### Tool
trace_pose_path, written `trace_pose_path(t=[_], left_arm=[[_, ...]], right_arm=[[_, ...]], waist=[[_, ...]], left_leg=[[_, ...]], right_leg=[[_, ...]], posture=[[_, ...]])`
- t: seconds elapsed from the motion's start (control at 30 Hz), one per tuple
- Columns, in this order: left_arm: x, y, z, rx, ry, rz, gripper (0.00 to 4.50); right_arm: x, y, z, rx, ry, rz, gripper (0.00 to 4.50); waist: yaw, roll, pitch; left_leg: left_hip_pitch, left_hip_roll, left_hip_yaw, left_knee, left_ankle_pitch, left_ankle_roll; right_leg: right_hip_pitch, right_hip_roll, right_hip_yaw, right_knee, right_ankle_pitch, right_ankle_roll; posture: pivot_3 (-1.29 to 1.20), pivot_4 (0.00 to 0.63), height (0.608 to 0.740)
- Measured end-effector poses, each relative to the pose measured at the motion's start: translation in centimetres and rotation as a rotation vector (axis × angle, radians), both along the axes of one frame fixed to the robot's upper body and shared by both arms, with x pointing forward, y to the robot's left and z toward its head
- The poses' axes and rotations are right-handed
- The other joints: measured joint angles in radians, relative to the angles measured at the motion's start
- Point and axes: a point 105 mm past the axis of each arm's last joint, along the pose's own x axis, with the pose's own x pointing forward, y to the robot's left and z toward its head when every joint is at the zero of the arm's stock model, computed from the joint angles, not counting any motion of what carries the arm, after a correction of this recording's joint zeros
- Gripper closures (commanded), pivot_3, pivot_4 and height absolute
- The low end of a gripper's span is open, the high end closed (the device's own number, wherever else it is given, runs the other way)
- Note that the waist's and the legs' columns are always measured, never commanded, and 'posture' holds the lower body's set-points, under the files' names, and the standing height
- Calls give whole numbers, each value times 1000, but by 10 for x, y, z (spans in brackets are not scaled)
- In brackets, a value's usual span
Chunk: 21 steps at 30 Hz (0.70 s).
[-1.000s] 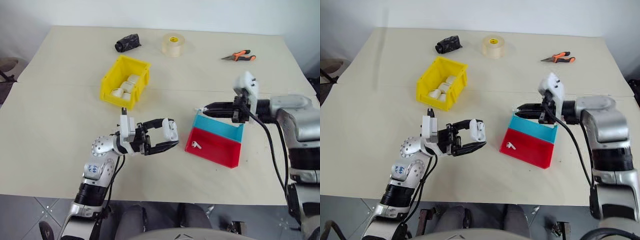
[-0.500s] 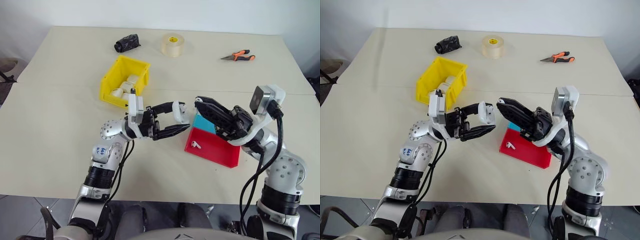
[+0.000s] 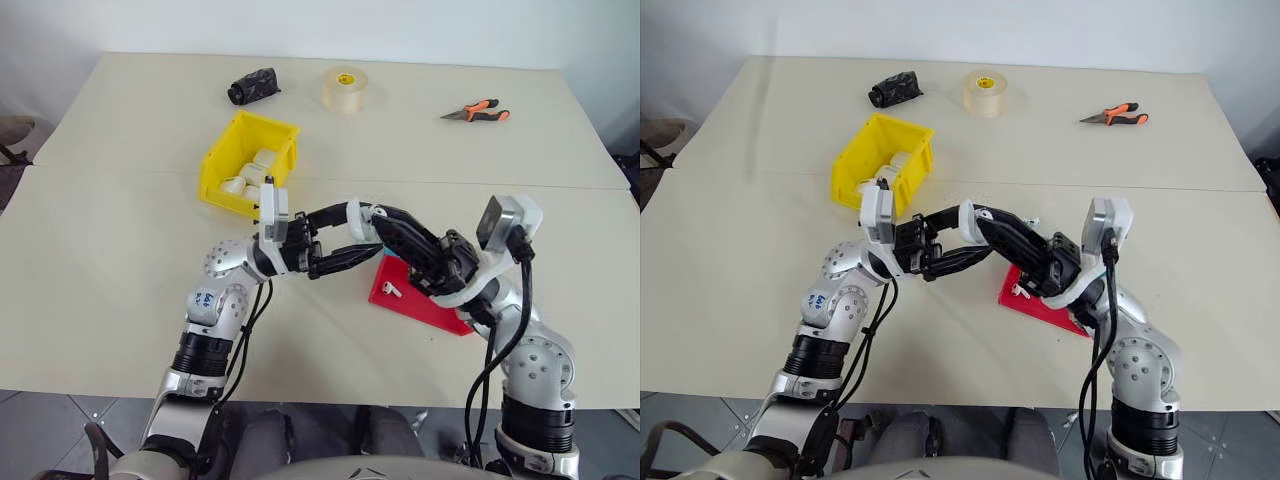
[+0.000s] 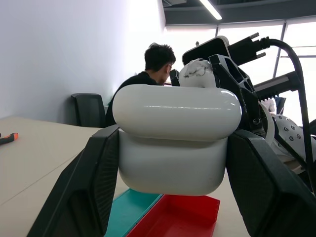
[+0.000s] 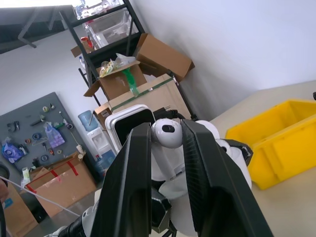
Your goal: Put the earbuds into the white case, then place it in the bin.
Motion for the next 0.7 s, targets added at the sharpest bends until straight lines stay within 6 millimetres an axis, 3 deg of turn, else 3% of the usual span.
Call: trace_pose_path(t=[0.7], left_arm=[[2, -3, -3, 20, 48, -8, 1698]], right_arm=[[2, 0, -19, -14, -38, -77, 3972]], waist=[[0, 0, 0]], left_leg=[[0, 0, 0, 0, 0, 0]], right_leg=[[0, 0, 0, 0, 0, 0]], posture=[[0, 150, 740]])
